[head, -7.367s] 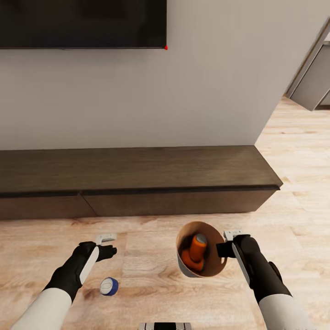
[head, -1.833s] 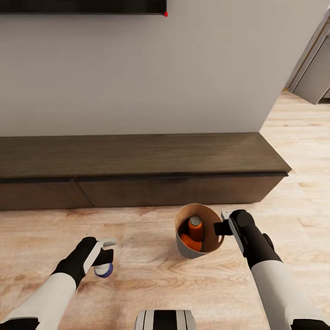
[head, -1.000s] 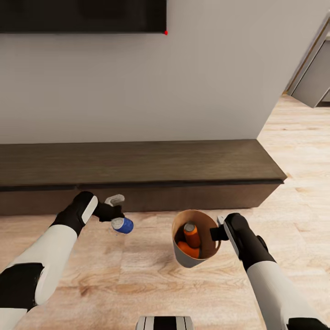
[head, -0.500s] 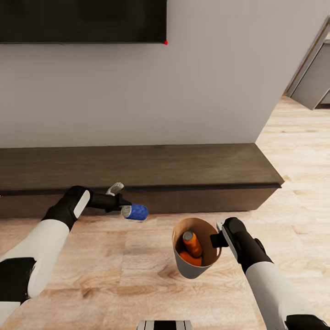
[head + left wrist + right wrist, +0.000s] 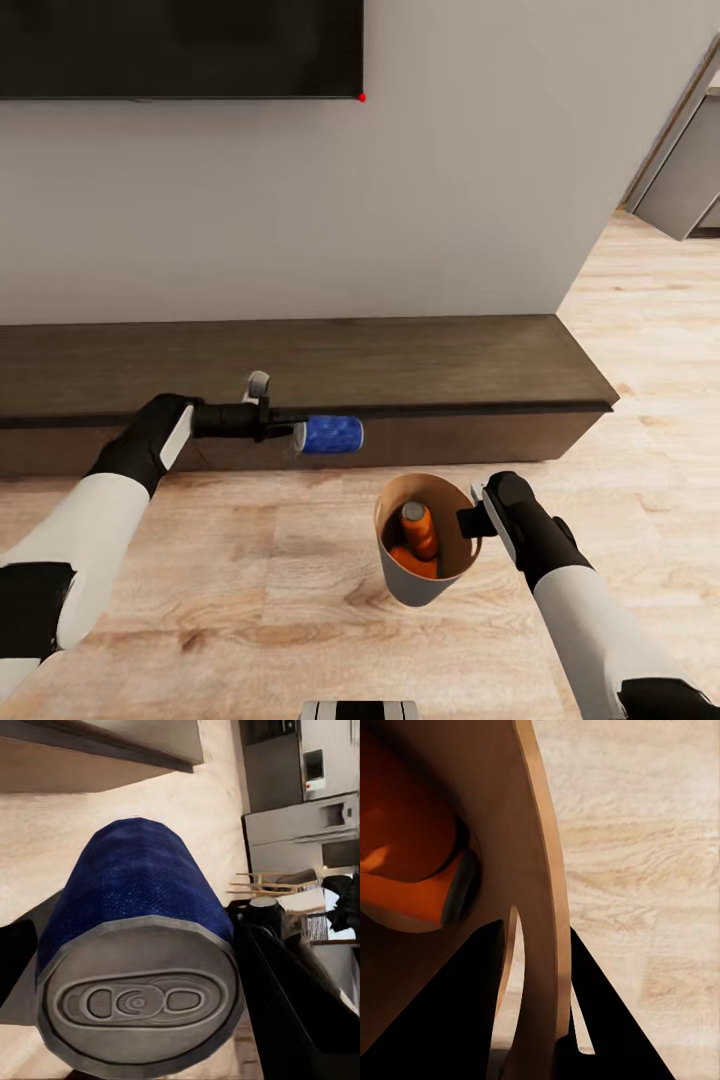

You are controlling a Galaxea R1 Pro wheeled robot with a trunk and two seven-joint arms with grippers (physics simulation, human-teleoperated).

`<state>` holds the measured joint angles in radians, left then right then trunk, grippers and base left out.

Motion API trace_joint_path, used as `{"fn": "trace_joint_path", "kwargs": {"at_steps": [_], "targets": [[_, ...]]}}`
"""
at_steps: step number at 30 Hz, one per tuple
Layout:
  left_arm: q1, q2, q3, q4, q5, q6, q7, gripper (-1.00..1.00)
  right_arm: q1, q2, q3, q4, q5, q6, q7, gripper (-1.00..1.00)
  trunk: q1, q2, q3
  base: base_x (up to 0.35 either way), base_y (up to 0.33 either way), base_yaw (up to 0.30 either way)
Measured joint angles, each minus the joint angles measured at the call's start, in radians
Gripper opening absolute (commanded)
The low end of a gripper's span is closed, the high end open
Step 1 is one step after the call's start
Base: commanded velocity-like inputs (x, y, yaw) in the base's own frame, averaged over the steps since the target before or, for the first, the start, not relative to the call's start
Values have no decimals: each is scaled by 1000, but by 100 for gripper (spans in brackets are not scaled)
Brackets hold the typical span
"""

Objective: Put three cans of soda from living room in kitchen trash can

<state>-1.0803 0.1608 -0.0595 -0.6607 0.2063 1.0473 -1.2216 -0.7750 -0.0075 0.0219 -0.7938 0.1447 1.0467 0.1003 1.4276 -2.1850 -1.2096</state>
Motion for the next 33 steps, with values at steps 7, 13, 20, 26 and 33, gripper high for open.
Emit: {"fn": "trace_joint_path", "kwargs": {"at_steps": [7,13,20,26,33], "targets": [[0,-105,-110,-38,-2,0,-14,-100,-12,8,0,3,-4,0,0,-100,0,0,0,0,0,0],[1,-156,-214,-41,-7,0,-1,-100,-13,9,1,4,1,0,-1,-100,0,0,0,0,0,0],[3,-159,-262,-40,-8,0,16,-100,-13,9,2,6,2,0,-1,-100,0,0,0,0,0,0],[3,-193,-286,-39,-8,0,132,-100,-13,9,2,7,0,0,-1,-100,0,0,0,0,0,0],[5,-248,-293,-37,-5,0,247,-100,-14,9,2,6,2,0,-1,-100,0,0,0,0,0,0]]}}
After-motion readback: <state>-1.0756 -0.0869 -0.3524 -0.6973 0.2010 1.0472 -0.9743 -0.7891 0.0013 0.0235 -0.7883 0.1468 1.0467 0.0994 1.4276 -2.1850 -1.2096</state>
